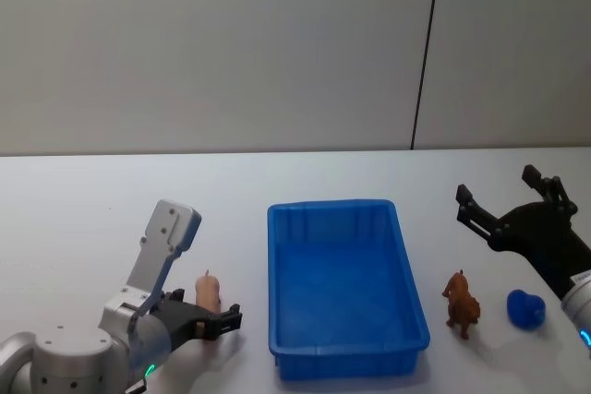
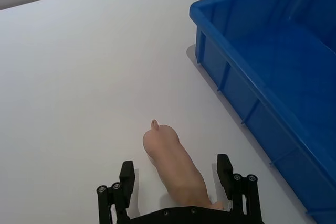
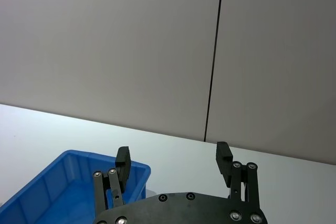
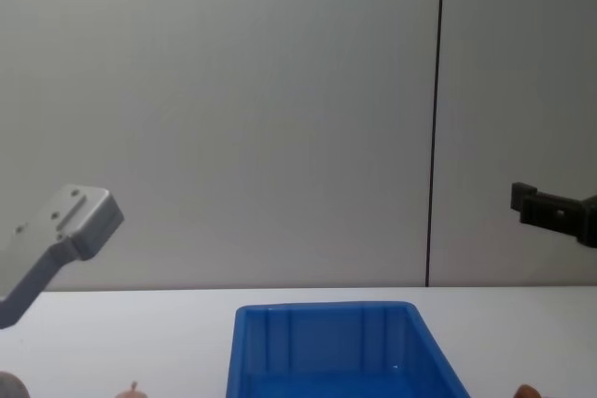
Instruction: Pick up the two dolls from the table and place them into the box.
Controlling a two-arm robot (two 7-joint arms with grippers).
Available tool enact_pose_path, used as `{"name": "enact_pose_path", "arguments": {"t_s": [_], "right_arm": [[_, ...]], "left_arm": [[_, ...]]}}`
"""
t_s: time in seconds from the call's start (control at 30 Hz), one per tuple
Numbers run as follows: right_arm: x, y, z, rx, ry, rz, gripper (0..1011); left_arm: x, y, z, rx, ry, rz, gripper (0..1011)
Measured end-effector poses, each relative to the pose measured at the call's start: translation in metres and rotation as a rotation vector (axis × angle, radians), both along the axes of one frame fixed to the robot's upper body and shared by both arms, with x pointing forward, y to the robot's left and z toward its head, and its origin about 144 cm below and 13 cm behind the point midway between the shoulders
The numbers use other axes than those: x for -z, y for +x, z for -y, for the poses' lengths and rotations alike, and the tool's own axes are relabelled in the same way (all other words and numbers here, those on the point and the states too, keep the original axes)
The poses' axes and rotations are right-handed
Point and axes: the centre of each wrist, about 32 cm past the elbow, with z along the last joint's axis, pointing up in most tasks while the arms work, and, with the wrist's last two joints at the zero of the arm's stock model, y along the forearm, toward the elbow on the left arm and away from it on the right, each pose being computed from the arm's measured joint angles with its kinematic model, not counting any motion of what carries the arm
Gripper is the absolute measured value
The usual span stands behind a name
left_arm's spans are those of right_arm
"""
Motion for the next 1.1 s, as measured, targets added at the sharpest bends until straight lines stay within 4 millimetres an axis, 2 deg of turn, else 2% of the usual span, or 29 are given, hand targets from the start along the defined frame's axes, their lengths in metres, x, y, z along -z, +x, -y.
{"name": "enact_pose_path", "arguments": {"t_s": [0.3,0.47,0.7,0.73,0.8,0.83,0.93,0.97,1.1], "right_arm": [[0.000,0.000,0.000,0.000,0.000,0.000,1001],[0.000,0.000,0.000,0.000,0.000,0.000,1001],[0.000,0.000,0.000,0.000,0.000,0.000,1001],[0.000,0.000,0.000,0.000,0.000,0.000,1001],[0.000,0.000,0.000,0.000,0.000,0.000,1001],[0.000,0.000,0.000,0.000,0.000,0.000,1001],[0.000,0.000,0.000,0.000,0.000,0.000,1001],[0.000,0.000,0.000,0.000,0.000,0.000,1001],[0.000,0.000,0.000,0.000,0.000,0.000,1001]], "left_arm": [[0.003,0.006,0.004,0.005,0.007,-0.020,993],[0.004,0.007,0.005,0.007,0.009,-0.026,903],[0.004,0.009,0.006,0.007,0.011,-0.032,704],[0.005,0.009,0.006,0.007,0.011,-0.033,644],[0.005,0.010,0.006,0.008,0.011,-0.033,606],[0.005,0.010,0.006,0.008,0.012,-0.034,545],[0.005,0.010,0.006,0.008,0.012,-0.035,485],[0.005,0.010,0.006,0.008,0.012,-0.035,425],[0.005,0.010,0.007,0.008,0.012,-0.037,387]]}}
